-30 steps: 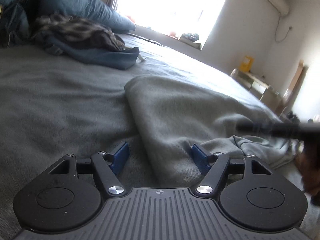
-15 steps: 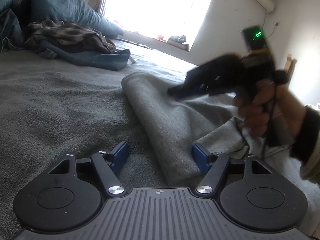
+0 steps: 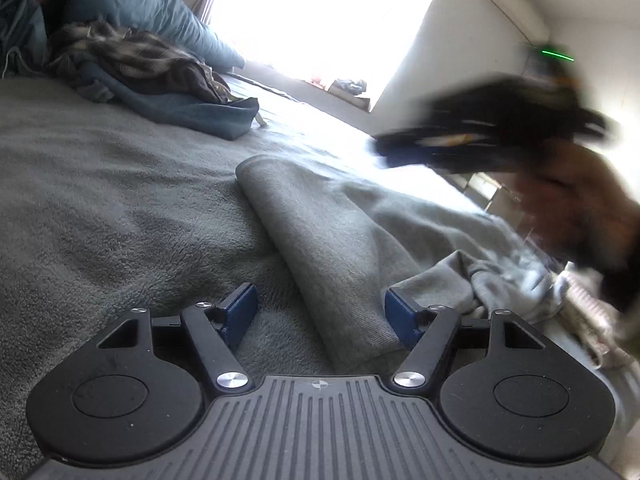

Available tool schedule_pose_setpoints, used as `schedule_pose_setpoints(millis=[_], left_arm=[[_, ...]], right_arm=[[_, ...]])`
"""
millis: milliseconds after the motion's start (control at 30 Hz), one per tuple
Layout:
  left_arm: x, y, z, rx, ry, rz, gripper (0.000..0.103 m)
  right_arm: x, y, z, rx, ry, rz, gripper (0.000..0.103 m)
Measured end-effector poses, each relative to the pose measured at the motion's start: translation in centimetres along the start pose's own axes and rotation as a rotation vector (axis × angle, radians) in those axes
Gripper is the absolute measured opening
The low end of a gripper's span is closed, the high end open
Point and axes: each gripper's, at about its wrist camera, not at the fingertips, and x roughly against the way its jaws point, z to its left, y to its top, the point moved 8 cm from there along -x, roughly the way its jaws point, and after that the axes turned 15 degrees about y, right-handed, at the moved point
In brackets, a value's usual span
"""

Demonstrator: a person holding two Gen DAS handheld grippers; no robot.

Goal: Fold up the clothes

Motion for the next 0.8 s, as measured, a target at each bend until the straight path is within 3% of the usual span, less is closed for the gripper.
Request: schedule_pose_setpoints(millis=[100,200,367,433,500,567,633,733,800], left_arm=[[0.0,0.3,0.6,0.061,-0.040,0.016,0.071],[0.0,0.4,0.9,0.103,-0.063,0.023,0.071],[0.0,0.4,1.1,0.119,-0.070,0.015,0.071],[0.1,0.5,1.4,0.155,-0.084,0.021,0.071],[0.3,0.8,1.9,0.208,-0.107,0.036,0.071],[0.6,1.2,2.5,0.277,-0.126,0.055,0.071],[0.5,1.5,3.0,0.346,-0.137,0.076,0.071],[0.2,1.9,3.5,0.416,-0.138,0.112,0.070],[0.2,2.1,3.4,0.425,-0.129,0.131,0.070]], right_arm=[[6.4,-2.8,2.3,0.145,-0.049,-0.020,0.022],[9.2,-6.9,3.5,0.233,-0.102,-0.024,0.022],[4.0,-12.7,-1.5,0.103,-0.117,0.013,0.020],[3.6,-12.7,-2.6,0.045,-0.064,-0.086,0.019],[4.9,-12.0,-2.2,-0.027,-0.040,-0.106,0.020],[6.9,-11.6,-0.7,0.013,-0.018,-0.141,0.021],[8.2,-11.5,0.4,0.105,-0.050,-0.171,0.021],[5.9,-12.7,-0.3,0.072,-0.032,-0.104,0.022],[6.0,-12.7,0.2,0.079,-0.047,-0.115,0.021]])
